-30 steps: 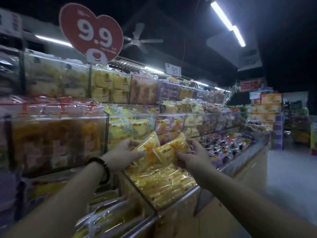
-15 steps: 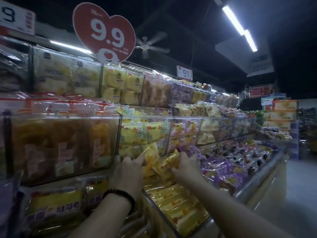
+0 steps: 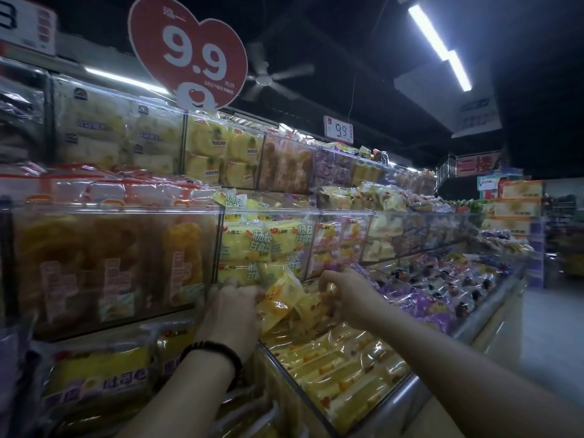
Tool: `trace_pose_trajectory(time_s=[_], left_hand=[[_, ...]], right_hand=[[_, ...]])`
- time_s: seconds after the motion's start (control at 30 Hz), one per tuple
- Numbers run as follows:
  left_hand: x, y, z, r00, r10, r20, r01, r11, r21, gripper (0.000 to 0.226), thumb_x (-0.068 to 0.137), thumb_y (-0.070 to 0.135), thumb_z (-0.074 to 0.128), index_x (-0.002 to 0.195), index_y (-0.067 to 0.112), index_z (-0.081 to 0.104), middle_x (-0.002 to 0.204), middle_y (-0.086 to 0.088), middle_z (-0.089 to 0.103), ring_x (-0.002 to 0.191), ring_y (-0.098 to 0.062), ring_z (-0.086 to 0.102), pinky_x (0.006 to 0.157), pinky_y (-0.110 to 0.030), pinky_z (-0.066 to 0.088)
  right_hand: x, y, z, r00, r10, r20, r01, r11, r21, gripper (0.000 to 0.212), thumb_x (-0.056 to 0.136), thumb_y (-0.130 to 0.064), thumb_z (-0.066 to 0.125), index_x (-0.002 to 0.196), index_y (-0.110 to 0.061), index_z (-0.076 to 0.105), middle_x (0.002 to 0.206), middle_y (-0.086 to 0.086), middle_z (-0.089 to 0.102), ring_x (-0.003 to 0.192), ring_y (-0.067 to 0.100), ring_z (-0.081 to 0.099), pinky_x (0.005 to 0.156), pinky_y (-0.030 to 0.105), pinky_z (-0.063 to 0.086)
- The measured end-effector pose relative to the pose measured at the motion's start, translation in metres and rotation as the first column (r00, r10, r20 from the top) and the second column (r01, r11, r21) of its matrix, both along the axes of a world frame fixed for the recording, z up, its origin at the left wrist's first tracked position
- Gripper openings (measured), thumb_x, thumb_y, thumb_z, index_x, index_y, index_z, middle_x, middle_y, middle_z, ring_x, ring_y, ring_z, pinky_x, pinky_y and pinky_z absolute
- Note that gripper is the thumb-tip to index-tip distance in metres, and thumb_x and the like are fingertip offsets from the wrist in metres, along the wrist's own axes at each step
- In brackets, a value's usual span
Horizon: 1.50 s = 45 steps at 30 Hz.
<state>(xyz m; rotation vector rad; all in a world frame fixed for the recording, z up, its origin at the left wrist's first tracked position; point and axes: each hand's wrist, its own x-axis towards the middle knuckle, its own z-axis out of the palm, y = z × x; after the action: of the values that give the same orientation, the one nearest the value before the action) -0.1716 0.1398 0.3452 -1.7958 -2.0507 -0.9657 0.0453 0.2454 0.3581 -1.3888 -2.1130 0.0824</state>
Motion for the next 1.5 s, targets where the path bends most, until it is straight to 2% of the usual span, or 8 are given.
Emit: trace_pose_trajectory(time_s=[0.3, 0.47, 0.6, 0.83, 1.0, 1.13, 1.3, 1.5], left_hand=[[0.008, -0.001, -0.005, 0.995, 0.061, 0.075, -0.068, 0.994, 0.089, 0.025, 0.088, 0.031, 0.079, 0.11, 0.038, 0.068, 0.115, 0.005, 0.065, 0.112, -0.02, 0.058, 0.096, -0.038, 0.053], [0.009, -0.002, -0.005, 0.991, -0.123, 0.06, 0.116, 0.988, 0.106, 0.035, 0.097, 0.006, 0.067, 0.118, 0.033, 0.075, 0.127, 0.004, 0.056, 0.107, -0.009, 0.055, 0.094, -0.019, 0.046], [0.014, -0.009, 0.004, 0.999, 0.004, -0.038, -0.003, 0.999, 0.033, 0.027, 0.099, 0.025, 0.066, 0.12, 0.041, 0.073, 0.13, 0.005, 0.051, 0.133, -0.024, 0.038, 0.109, -0.039, 0.045], [0.03, -0.011, 0.007, 0.99, -0.05, -0.131, 0.019, 0.974, -0.224, 0.042, 0.099, 0.031, 0.059, 0.139, 0.045, 0.057, 0.15, 0.003, 0.049, 0.143, -0.029, 0.032, 0.116, -0.051, 0.026], [0.034, -0.027, 0.02, 0.986, 0.015, -0.165, -0.034, 0.994, -0.109, 0.04, 0.096, 0.039, 0.06, 0.135, 0.046, 0.052, 0.141, 0.004, 0.05, 0.134, -0.027, 0.045, 0.113, -0.056, 0.029], [0.063, -0.062, 0.043, 0.979, -0.167, -0.118, 0.157, 0.983, -0.09, 0.023, 0.097, 0.049, 0.06, 0.12, 0.044, 0.062, 0.128, 0.009, 0.058, 0.122, -0.02, 0.054, 0.104, -0.048, 0.046], [0.129, -0.142, 0.023, 0.82, -0.558, 0.127, 0.569, 0.818, -0.084, 0.01, 0.098, 0.039, 0.068, 0.108, 0.036, 0.068, 0.099, 0.018, 0.065, 0.08, 0.002, 0.062, 0.063, -0.017, 0.051], [0.177, -0.185, -0.102, 0.733, -0.593, 0.334, 0.68, 0.655, -0.33, 0.016, 0.095, 0.037, 0.07, 0.109, 0.028, 0.07, 0.095, 0.013, 0.073, 0.074, 0.006, 0.064, 0.061, -0.007, 0.044]], right_hand=[[0.008, -0.012, 0.008, 0.915, 0.084, -0.395, -0.048, 0.994, 0.099, 0.007, 0.102, -0.022, 0.065, 0.1, -0.027, 0.069, 0.115, 0.01, 0.06, 0.074, 0.017, 0.069, 0.046, 0.015, 0.051], [-0.017, -0.013, -0.012, 0.981, -0.052, -0.186, 0.041, 0.997, -0.063, 0.017, 0.101, -0.024, 0.067, 0.117, -0.024, 0.07, 0.109, 0.0, 0.06, 0.086, 0.016, 0.067, 0.076, 0.033, 0.063], [-0.021, -0.015, -0.019, 0.979, -0.162, -0.121, 0.167, 0.986, 0.028, 0.038, 0.1, -0.024, 0.068, 0.138, -0.025, 0.062, 0.132, 0.01, 0.053, 0.098, 0.02, 0.059, 0.089, 0.033, 0.054], [0.014, -0.061, 0.0, 0.995, -0.072, -0.066, 0.08, 0.99, 0.119, 0.023, 0.097, -0.035, 0.069, 0.116, -0.022, 0.067, 0.111, -0.004, 0.063, 0.094, 0.011, 0.06, 0.081, 0.027, 0.052], [0.062, -0.143, -0.013, 0.995, 0.061, -0.078, -0.047, 0.983, 0.175, 0.006, 0.095, -0.035, 0.069, 0.1, -0.036, 0.064, 0.092, -0.017, 0.061, 0.083, -0.001, 0.057, 0.069, 0.017, 0.046], [0.103, -0.2, -0.037, 0.984, 0.082, -0.158, -0.062, 0.99, 0.125, 0.015, 0.09, -0.033, 0.073, 0.083, -0.038, 0.062, 0.082, -0.014, 0.065, 0.081, 0.003, 0.062, 0.068, 0.016, 0.049], [0.144, -0.236, -0.072, 0.967, 0.028, -0.252, -0.013, 0.998, 0.062, 0.011, 0.086, -0.028, 0.076, 0.078, -0.029, 0.068, 0.075, -0.013, 0.069, 0.075, 0.005, 0.066, 0.064, 0.019, 0.052], [0.162, -0.254, -0.149, 0.948, -0.061, -0.312, -0.012, 0.974, -0.225, 0.007, 0.086, -0.039, 0.076, 0.084, -0.033, 0.074, 0.076, -0.011, 0.074, 0.069, 0.005, 0.07, 0.069, 0.031, 0.059]])
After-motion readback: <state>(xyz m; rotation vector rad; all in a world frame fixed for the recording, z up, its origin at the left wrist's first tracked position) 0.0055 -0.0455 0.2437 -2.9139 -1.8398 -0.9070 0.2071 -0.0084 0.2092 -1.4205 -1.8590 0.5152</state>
